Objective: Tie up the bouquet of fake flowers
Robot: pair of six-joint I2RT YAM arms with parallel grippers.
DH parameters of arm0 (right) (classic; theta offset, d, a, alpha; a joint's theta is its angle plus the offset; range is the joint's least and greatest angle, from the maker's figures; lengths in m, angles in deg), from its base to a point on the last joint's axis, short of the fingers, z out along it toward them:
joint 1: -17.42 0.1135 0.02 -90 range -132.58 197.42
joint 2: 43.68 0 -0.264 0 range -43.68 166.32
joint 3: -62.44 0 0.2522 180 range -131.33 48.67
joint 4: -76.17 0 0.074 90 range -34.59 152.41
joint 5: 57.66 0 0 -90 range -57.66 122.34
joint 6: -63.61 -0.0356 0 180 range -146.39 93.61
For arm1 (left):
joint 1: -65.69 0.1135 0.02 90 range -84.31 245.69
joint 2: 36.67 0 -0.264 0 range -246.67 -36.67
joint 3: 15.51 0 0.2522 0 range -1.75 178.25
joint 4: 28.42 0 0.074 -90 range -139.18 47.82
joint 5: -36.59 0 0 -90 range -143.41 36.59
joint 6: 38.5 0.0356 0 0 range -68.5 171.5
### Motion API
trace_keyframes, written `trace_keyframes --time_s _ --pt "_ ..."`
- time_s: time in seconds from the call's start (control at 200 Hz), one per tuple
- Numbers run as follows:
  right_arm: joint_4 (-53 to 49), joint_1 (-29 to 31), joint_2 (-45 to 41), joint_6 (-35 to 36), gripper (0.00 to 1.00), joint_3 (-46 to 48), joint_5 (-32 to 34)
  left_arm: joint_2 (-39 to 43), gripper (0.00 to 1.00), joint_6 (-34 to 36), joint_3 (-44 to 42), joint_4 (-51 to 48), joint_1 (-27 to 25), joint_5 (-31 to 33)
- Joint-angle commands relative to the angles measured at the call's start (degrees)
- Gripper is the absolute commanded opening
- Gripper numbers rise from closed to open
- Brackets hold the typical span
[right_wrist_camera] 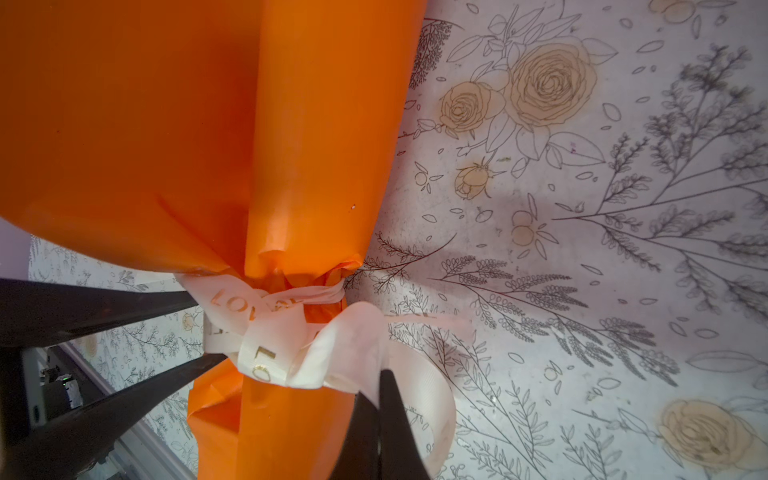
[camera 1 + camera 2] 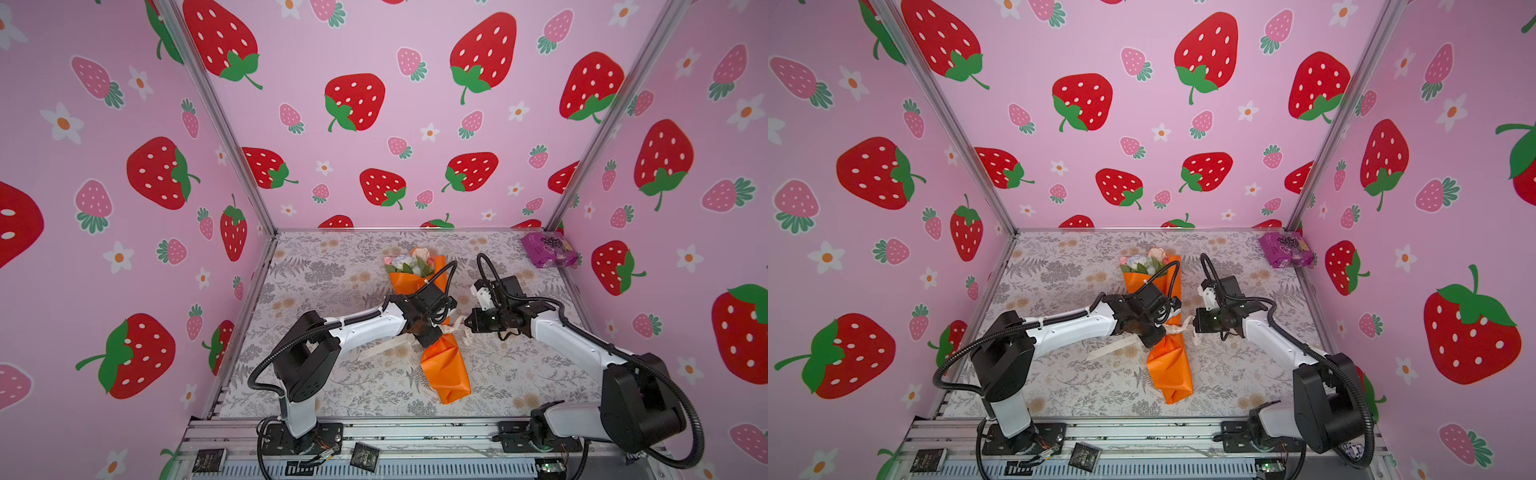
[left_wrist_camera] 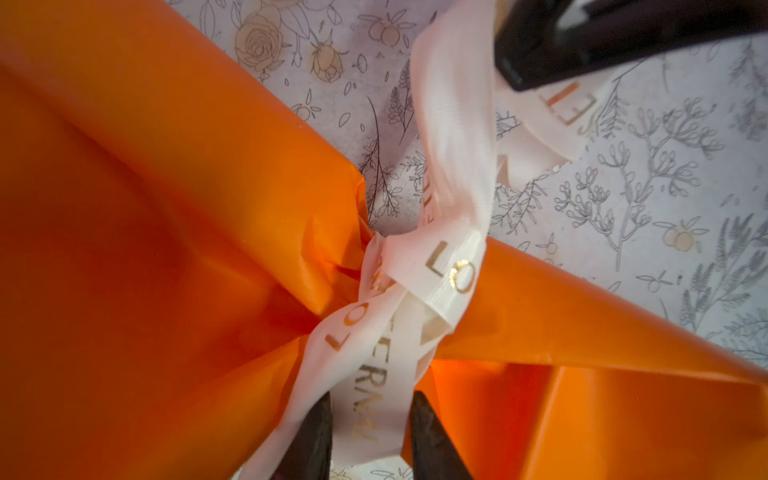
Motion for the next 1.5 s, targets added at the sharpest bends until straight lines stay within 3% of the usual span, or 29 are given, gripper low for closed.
trace_keyframes --time_s 0.0,0.195,0.545,0.6,1.235,1.356,1.451,1.496 --pt "-1.55 -0.23 -1.18 0.82 0.0 -1.2 0.23 -0.3 0.26 1.65 2.82 -1.73 -0.22 -0.55" --pt "-1.87 -0.25 -0.56 1.13 0.0 -1.18 0.58 0.78 0.09 1.83 1.88 -2.22 -0.26 -2.77" --pt "-2.14 -0.3 0.33 1.35 0.0 -0.76 0.6 3.13 0.08 2.61 1.16 -5.6 0.26 -8.82" --pt "-2.15 -0.3 0.4 1.27 0.0 -0.85 0.5 3.21 0.0 2.55 1.24 -5.77 0.46 -9.76" --pt "-1.39 -0.3 0.87 -1.57 0.0 -1.02 7.24 5.29 0.0 2.97 -1.57 -8.67 4.33 -13.27" --pt "-0.8 -0.28 0.81 -1.06 0.0 -1.88 6.93 4.94 0.0 3.67 -1.88 -9.4 4.48 -13.22" --pt "-0.89 -0.3 0.82 1.55 0.0 -3.08 2.08 4.71 0.0 4.0 -1.36 -9.64 4.53 -13.65" --pt "-1.2 -0.3 0.48 -0.04 0.0 -3.07 3.87 4.71 0.0 3.82 -1.3 -9.56 4.65 -13.0"
